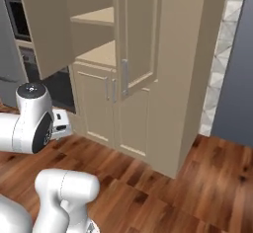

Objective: Collect the paprika, ketchup, and shaker from the cabinet and place them next to the stove.

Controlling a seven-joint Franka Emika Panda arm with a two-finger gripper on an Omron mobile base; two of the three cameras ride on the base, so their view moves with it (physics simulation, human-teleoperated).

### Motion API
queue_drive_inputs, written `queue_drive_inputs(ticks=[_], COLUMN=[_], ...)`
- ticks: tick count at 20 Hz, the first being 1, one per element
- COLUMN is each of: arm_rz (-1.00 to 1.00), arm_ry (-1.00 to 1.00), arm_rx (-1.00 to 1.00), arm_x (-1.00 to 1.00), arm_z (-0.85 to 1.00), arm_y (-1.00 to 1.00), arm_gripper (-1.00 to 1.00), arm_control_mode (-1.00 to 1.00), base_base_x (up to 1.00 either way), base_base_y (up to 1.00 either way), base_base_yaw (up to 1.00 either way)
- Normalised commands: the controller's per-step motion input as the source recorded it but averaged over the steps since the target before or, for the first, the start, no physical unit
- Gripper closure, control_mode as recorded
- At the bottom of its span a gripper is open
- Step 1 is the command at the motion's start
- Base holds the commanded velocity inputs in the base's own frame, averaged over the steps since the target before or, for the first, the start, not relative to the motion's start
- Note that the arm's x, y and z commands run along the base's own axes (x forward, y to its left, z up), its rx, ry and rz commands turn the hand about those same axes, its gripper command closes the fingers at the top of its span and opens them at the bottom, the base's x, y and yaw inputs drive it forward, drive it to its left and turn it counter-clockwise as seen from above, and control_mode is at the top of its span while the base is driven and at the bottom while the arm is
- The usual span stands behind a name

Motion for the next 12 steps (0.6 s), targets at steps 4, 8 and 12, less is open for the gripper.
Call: queue_drive_inputs(ticks=[4, 8, 12], arm_rz=[0.0, 0.0, 0.0], arm_ry=[0.0, 0.0, 0.0], arm_rx=[0.0, 0.0, 0.0], arm_x=[0.0, 0.0, 0.0], arm_z=[0.0, 0.0, 0.0], arm_y=[0.0, 0.0, 0.0], arm_gripper=[-1.0, -1.0, -1.0], arm_control_mode=[1.0, 1.0, 1.0], base_base_x=[0.11, 0.2, 0.24], base_base_y=[0.58, 0.59, 0.61], base_base_yaw=[-0.43, -0.43, -0.41])
